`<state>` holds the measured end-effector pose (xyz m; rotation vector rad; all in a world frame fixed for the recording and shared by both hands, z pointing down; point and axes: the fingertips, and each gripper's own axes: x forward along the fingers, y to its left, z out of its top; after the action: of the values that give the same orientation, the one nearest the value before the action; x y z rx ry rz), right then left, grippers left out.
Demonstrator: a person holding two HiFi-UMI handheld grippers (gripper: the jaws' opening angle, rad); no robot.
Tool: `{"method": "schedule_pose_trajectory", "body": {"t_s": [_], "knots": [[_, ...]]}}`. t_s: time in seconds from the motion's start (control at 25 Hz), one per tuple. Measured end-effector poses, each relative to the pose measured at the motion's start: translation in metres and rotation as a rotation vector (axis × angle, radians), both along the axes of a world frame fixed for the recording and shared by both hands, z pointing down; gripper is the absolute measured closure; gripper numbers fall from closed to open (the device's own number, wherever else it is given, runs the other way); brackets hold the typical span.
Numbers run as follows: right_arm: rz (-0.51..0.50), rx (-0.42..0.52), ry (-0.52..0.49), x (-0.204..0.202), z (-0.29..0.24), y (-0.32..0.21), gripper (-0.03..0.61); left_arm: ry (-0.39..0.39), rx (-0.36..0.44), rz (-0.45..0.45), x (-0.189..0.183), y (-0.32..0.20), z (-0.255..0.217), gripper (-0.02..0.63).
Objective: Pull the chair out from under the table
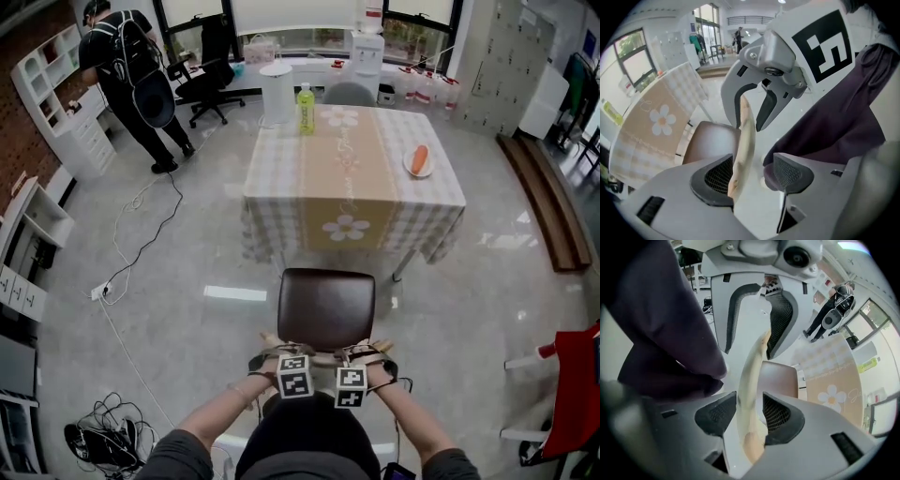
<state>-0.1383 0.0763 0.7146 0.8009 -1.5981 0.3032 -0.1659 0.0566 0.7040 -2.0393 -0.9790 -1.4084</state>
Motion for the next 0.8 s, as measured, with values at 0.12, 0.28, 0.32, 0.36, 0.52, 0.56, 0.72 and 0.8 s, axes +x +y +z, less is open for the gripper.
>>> {"method": "schedule_pose_trajectory", "body": {"t_s": [0.12,0.28,0.32,0.36,0.52,0.56,0.72,0.8], "knots": [[0.008,0.020,-0.042,0.001,-0.019,0.005,0.422,0.041,-0.057,-0.052,0.000,-0.001,-0.018,0.334],[0.079,0.067,-0.141,-0.006,-0.048,0.007,0.420,0.083,-0.129,-0.107,-0.007,-0.007,-0.041,0.336],[0.121,0.105,-0.175,-0.007,-0.058,0.006,0.419,0.099,-0.151,-0.122,-0.007,-0.009,-0.049,0.336],[0.177,0.160,-0.215,-0.009,-0.071,0.002,0.419,0.117,-0.171,-0.135,-0.008,-0.011,-0.057,0.347],[0.458,0.402,-0.389,-0.009,-0.129,-0.016,0.419,0.197,-0.243,-0.198,-0.011,-0.030,-0.094,0.454],[0.525,0.446,-0.428,-0.008,-0.140,-0.019,0.419,0.219,-0.261,-0.220,-0.012,-0.036,-0.103,0.454],[0.751,0.602,-0.577,-0.007,-0.177,-0.030,0.419,0.326,-0.322,-0.309,-0.014,-0.060,-0.136,0.470],[0.881,0.706,-0.685,-0.003,-0.199,-0.035,0.419,0.380,-0.362,-0.357,-0.013,-0.068,-0.155,0.482]]}}
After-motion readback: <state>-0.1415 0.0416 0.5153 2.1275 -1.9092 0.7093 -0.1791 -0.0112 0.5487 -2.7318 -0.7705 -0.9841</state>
